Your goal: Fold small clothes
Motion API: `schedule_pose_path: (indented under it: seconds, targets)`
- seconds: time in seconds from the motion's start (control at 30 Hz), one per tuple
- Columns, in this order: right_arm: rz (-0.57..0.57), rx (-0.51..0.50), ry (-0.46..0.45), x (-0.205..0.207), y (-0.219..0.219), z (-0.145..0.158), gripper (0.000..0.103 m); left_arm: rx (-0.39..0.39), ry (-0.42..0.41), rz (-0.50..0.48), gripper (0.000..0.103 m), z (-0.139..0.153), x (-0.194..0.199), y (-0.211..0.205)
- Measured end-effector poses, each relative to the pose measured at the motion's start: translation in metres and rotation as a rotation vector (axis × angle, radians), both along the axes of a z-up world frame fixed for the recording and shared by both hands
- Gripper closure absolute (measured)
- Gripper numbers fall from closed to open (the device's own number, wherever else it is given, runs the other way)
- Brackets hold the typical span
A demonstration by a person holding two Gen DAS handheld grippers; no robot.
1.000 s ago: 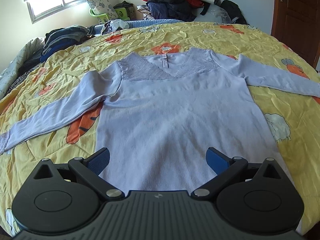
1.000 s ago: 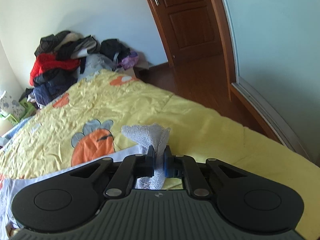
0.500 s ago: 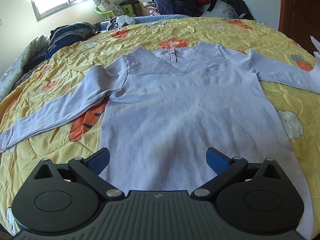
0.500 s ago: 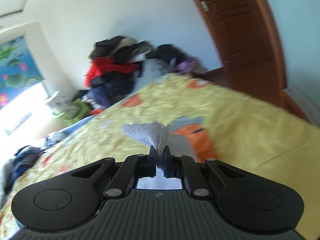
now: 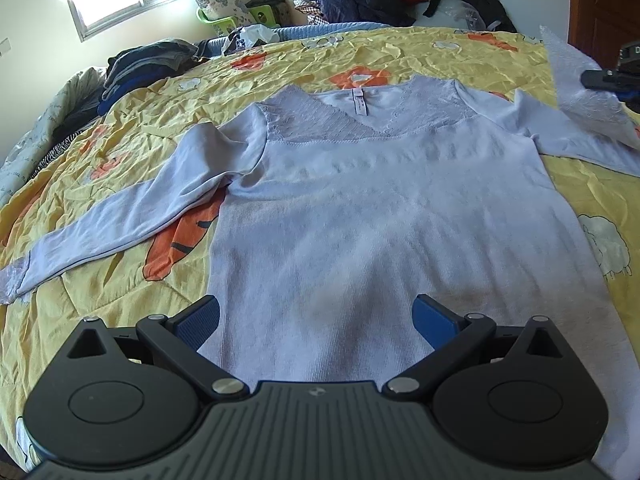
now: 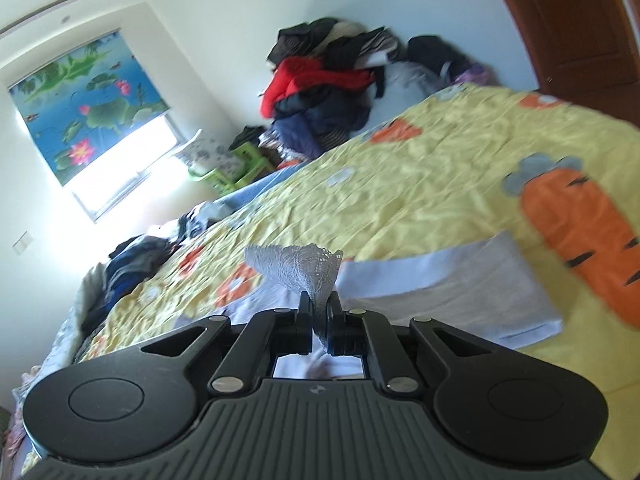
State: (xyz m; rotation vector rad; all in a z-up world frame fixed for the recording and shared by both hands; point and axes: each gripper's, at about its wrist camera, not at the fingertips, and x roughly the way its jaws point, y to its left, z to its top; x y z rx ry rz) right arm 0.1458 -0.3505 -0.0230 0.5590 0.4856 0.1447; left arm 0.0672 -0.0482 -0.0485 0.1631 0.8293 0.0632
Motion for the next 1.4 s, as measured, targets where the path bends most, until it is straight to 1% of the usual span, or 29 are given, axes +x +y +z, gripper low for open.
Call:
schedule_pose_path:
  seconds: [0.2, 0.43, 0.53, 0.57, 0.6, 0.63, 0.67, 0.7, 0.73, 0.77, 0.8, 0.9, 0.97, 1.0, 1.07, 1.1, 1.13, 1.2, 1.23, 1.27, 1.3, 1.33, 1.37, 1.4]
  targets:
    - [0.067, 0.001, 0.007, -0.001, 0.035, -0.004, 0.092, -0.014, -0.003, 0.001, 0.000, 0.000, 0.011, 0.005]
    - [0.107, -0.021, 0.032, -0.003, 0.062, -0.013, 0.092, -0.125, -0.016, -0.005, 0.000, 0.019, 0.048, 0.010]
    - [0.103, -0.034, 0.043, -0.003, 0.062, -0.015, 0.092, -0.145, -0.014, -0.008, 0.000, 0.023, 0.057, 0.007]
    - [0.108, -0.054, 0.044, -0.004, 0.062, -0.014, 0.089, -0.146, -0.019, -0.009, 0.000, 0.025, 0.057, 0.006]
    - [0.110, -0.110, 0.044, -0.005, 0.062, -0.013, 0.085, -0.147, -0.025, -0.011, 0.000, 0.025, 0.057, 0.006]
    - [0.112, -0.191, 0.035, -0.009, 0.066, -0.012, 0.082, -0.145, -0.028, -0.014, 0.000, 0.024, 0.055, 0.005]
    - [0.116, -0.276, 0.021, -0.015, 0.070, -0.011, 0.062, -0.140, -0.028, -0.017, 0.000, 0.023, 0.054, 0.005]
    - [0.128, -0.356, 0.005, -0.022, 0.075, -0.010, 0.038, -0.134, -0.025, -0.020, 0.000, 0.021, 0.053, 0.005]
    - [0.151, -0.433, -0.015, -0.031, 0.081, -0.010, 0.030, -0.126, -0.018, -0.020, 0.000, 0.018, 0.053, 0.004]
    - [0.180, -0.504, -0.035, -0.039, 0.087, -0.011, 0.025, -0.119, -0.007, -0.016, 0.000, 0.015, 0.052, 0.004]
    - [0.205, -0.565, -0.043, -0.047, 0.092, -0.013, 0.027, -0.119, 0.000, -0.013, 0.000, 0.013, 0.052, 0.005]
    - [0.272, -0.756, -0.053, -0.066, 0.112, -0.022, 0.027, -0.131, 0.019, -0.008, 0.000, 0.008, 0.051, 0.006]
    - [0.294, -0.881, -0.070, -0.075, 0.124, -0.029, 0.027, -0.131, 0.018, -0.011, 0.000, 0.007, 0.049, 0.006]
    - [0.302, -0.939, -0.081, -0.079, 0.131, -0.033, 0.029, -0.126, 0.014, -0.010, 0.000, 0.007, 0.049, 0.006]
    - [0.330, -1.007, -0.092, -0.078, 0.139, -0.039, 0.033, -0.115, 0.007, -0.009, 0.000, 0.008, 0.048, 0.005]
    - [0.337, -1.033, -0.096, -0.077, 0.143, -0.040, 0.038, -0.113, 0.007, -0.010, 0.000, 0.008, 0.048, 0.005]
    - [0.340, -1.060, -0.103, -0.073, 0.148, -0.042, 0.041, -0.113, 0.008, -0.011, 0.000, 0.008, 0.048, 0.005]
    - [0.345, -1.077, -0.099, -0.064, 0.152, -0.043, 0.054, -0.112, 0.010, -0.012, 0.000, 0.007, 0.049, 0.004]
    - [0.348, -1.072, -0.089, -0.058, 0.155, -0.044, 0.056, -0.111, 0.011, -0.013, 0.000, 0.007, 0.050, 0.004]
    - [0.351, -1.057, -0.081, -0.053, 0.155, -0.045, 0.066, -0.114, 0.012, -0.015, 0.000, 0.008, 0.051, 0.004]
    - [0.353, -1.040, -0.072, -0.049, 0.154, -0.044, 0.078, -0.122, 0.012, -0.019, 0.000, 0.009, 0.052, 0.005]
    - [0.356, -1.015, -0.057, -0.045, 0.152, -0.045, 0.085, -0.135, 0.010, -0.023, 0.000, 0.011, 0.053, 0.006]
    - [0.361, -0.996, -0.045, -0.044, 0.151, -0.044, 0.094, -0.151, 0.007, -0.026, 0.000, 0.013, 0.056, 0.007]
    - [0.362, -0.983, -0.045, -0.045, 0.150, -0.043, 0.095, -0.172, 0.006, -0.029, 0.000, 0.014, 0.058, 0.008]
